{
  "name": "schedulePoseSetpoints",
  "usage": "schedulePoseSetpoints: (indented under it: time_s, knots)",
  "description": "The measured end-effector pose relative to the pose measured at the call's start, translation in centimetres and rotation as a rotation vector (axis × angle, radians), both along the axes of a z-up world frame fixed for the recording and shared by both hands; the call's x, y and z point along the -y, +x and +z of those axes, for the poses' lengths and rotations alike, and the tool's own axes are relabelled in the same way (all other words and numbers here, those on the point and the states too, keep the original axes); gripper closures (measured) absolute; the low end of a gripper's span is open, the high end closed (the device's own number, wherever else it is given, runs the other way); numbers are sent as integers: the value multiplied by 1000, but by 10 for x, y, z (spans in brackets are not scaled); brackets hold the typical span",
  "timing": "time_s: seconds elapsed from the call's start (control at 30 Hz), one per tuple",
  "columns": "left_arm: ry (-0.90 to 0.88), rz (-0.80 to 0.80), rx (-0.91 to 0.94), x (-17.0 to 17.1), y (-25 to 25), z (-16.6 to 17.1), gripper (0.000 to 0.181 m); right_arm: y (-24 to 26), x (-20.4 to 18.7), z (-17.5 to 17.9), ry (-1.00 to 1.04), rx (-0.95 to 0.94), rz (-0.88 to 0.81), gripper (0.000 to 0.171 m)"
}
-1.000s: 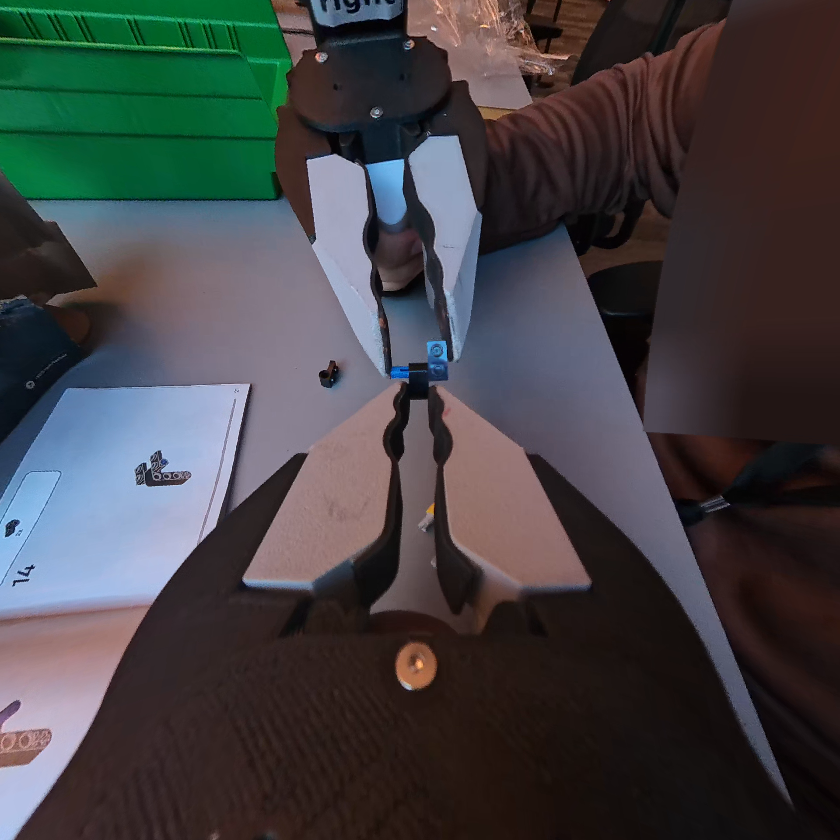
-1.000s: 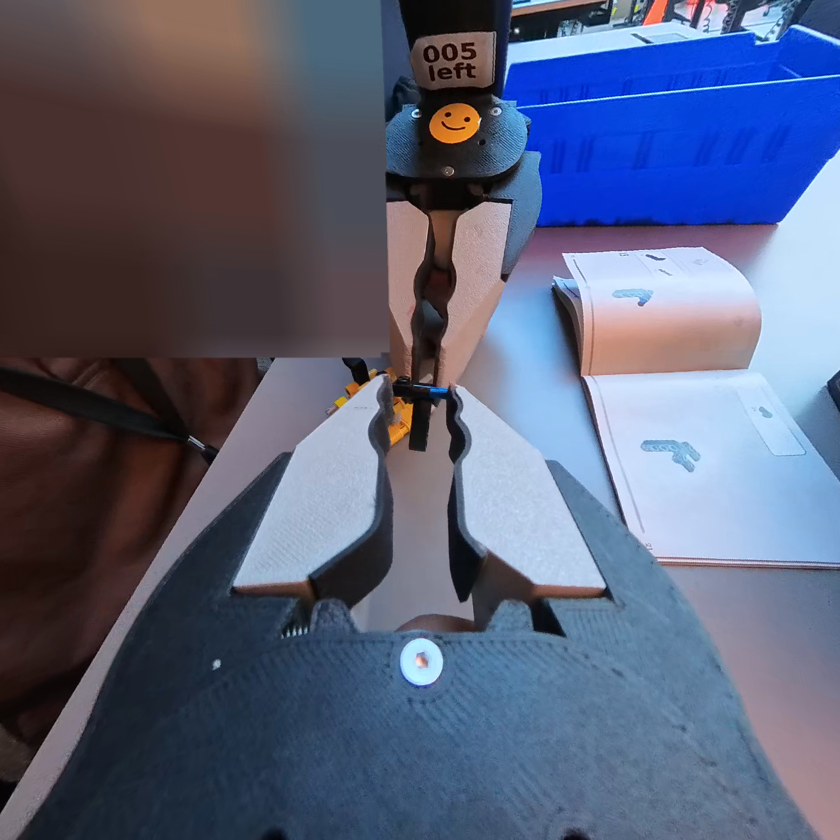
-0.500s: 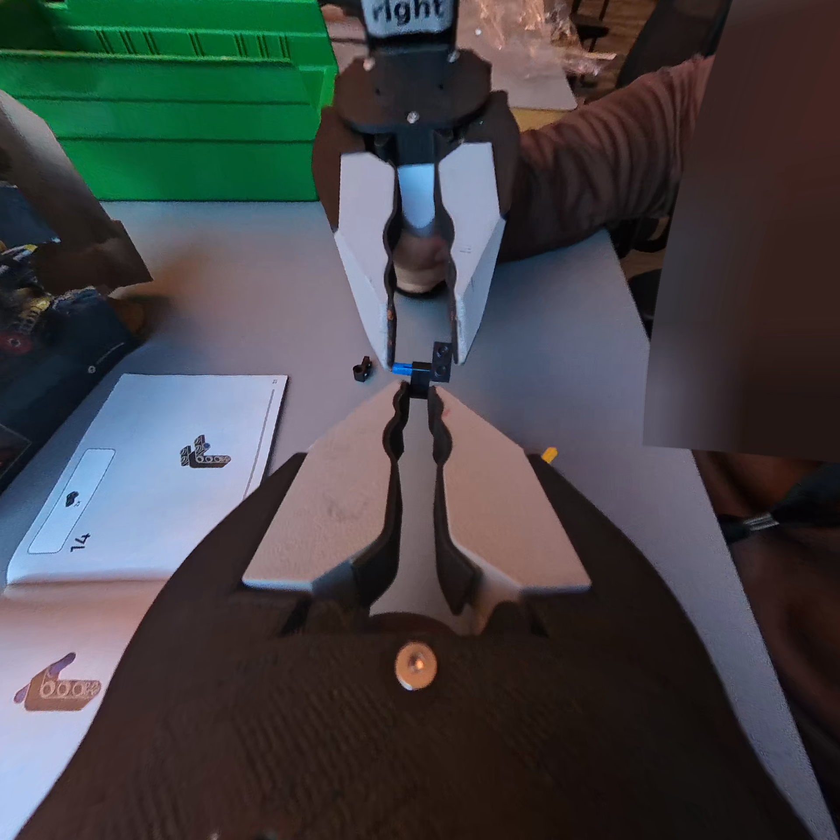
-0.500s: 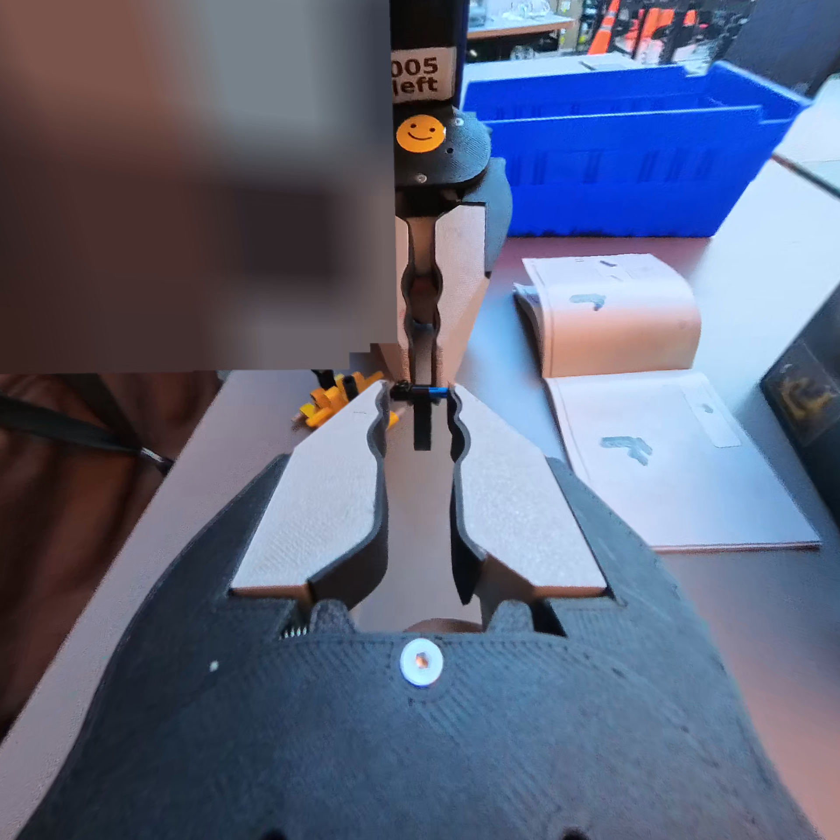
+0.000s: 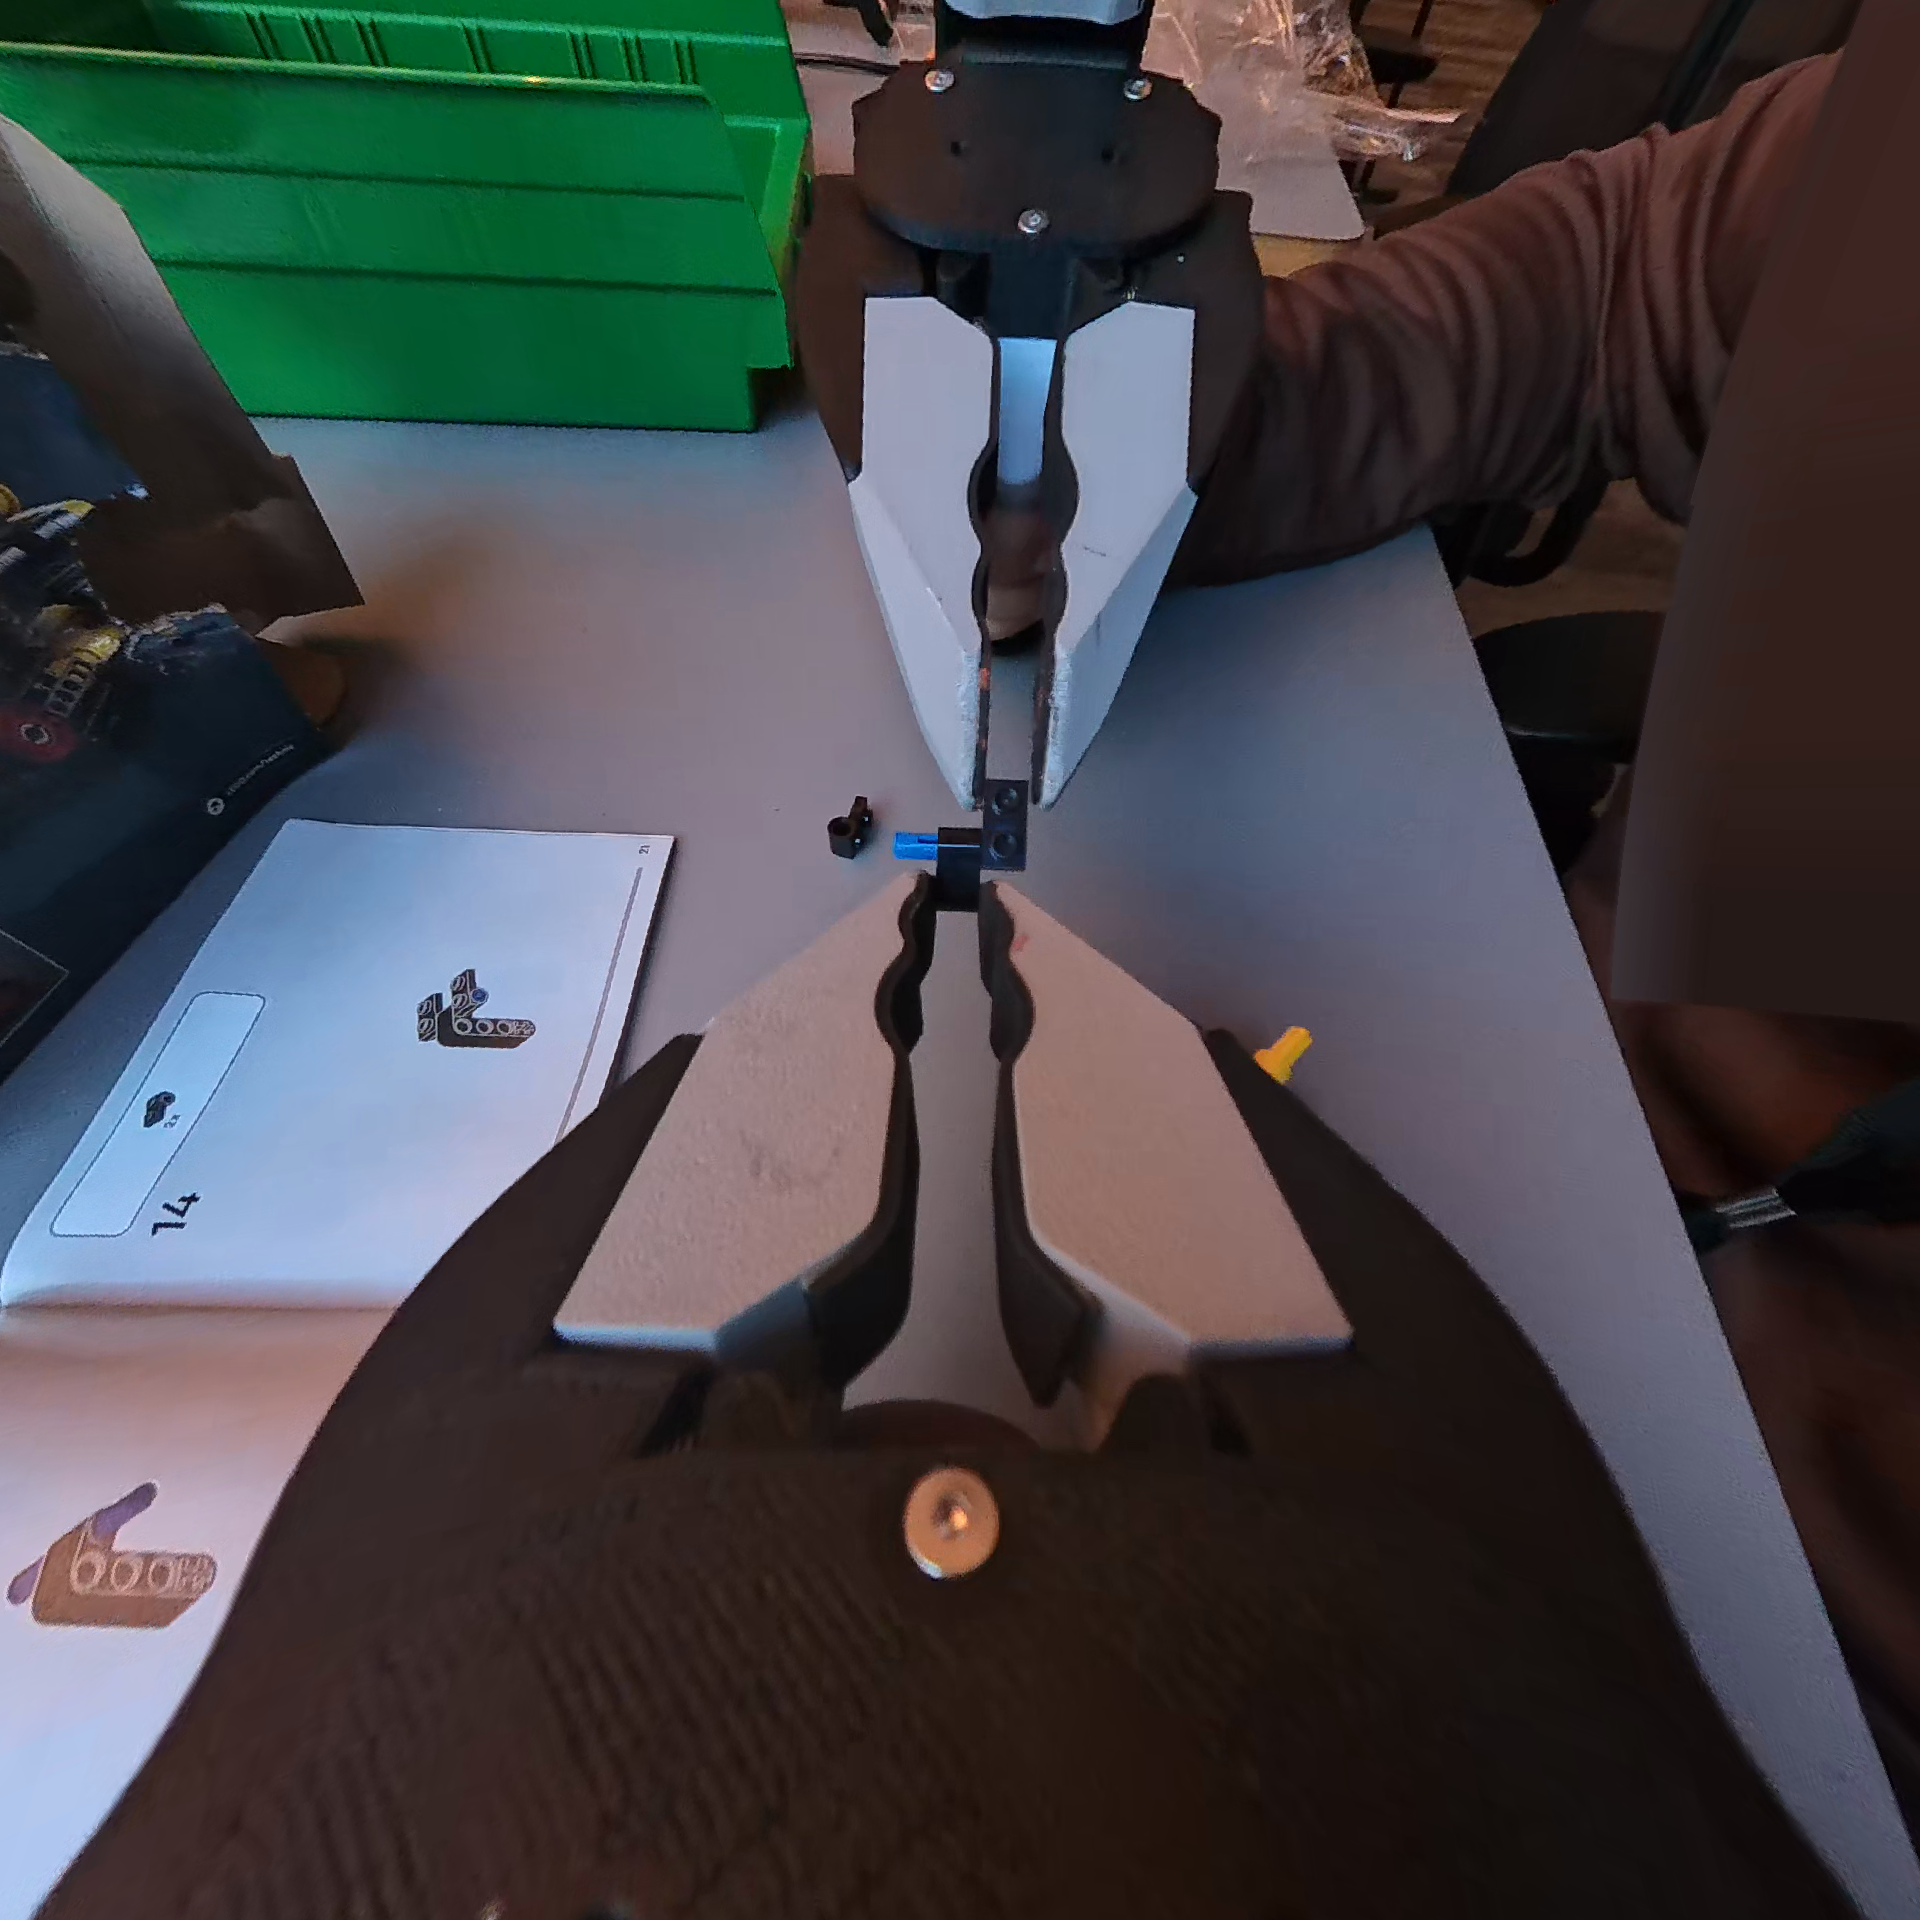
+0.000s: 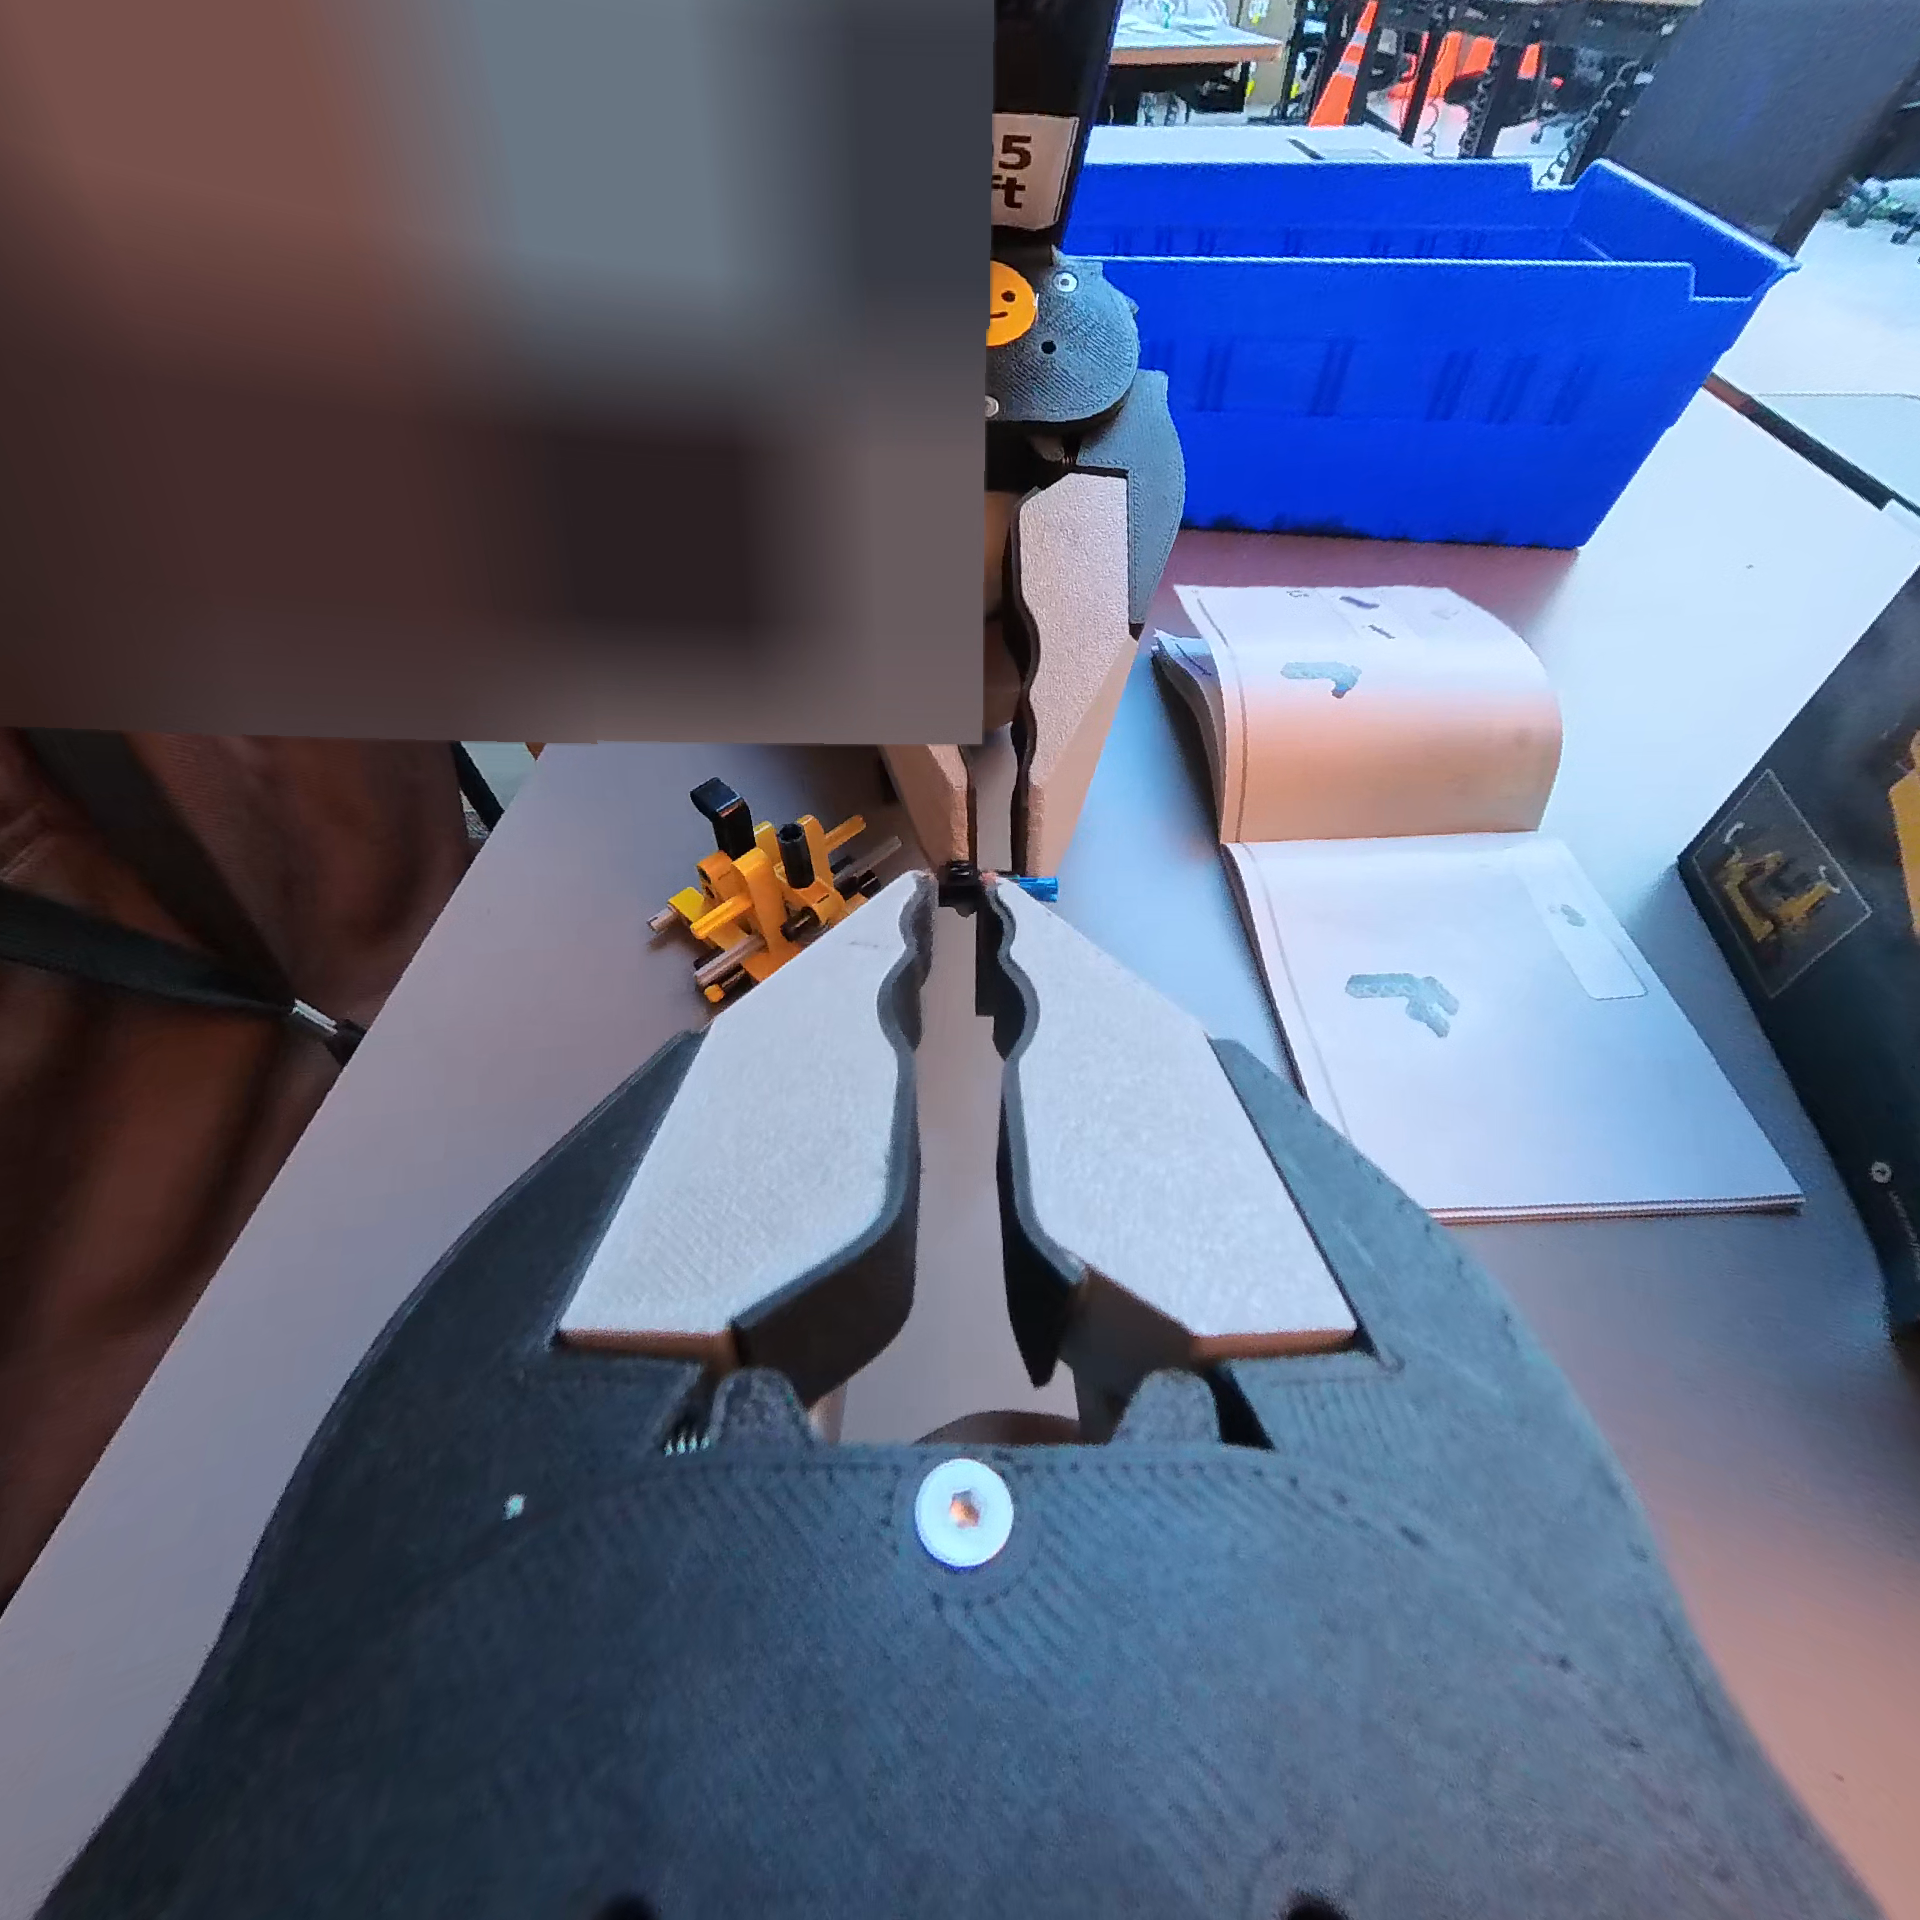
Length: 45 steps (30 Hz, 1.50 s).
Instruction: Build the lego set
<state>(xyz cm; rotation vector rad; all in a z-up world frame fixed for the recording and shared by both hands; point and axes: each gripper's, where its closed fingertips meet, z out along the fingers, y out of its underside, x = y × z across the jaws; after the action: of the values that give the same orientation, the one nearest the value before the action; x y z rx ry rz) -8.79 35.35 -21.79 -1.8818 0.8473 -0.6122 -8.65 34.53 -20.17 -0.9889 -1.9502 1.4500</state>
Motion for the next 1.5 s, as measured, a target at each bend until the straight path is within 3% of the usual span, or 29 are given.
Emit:
schedulePoseSetpoints:
  time_s: [1.27, 1.5]
  knots:
    - [17, 11, -31, 0, 0, -2, 176, 0, 3, -5, 50, -1, -6, 161]
    - [22, 35, -72, -3, -3, -6, 176, -5, -3, -11, 209, -49, -67, 166]
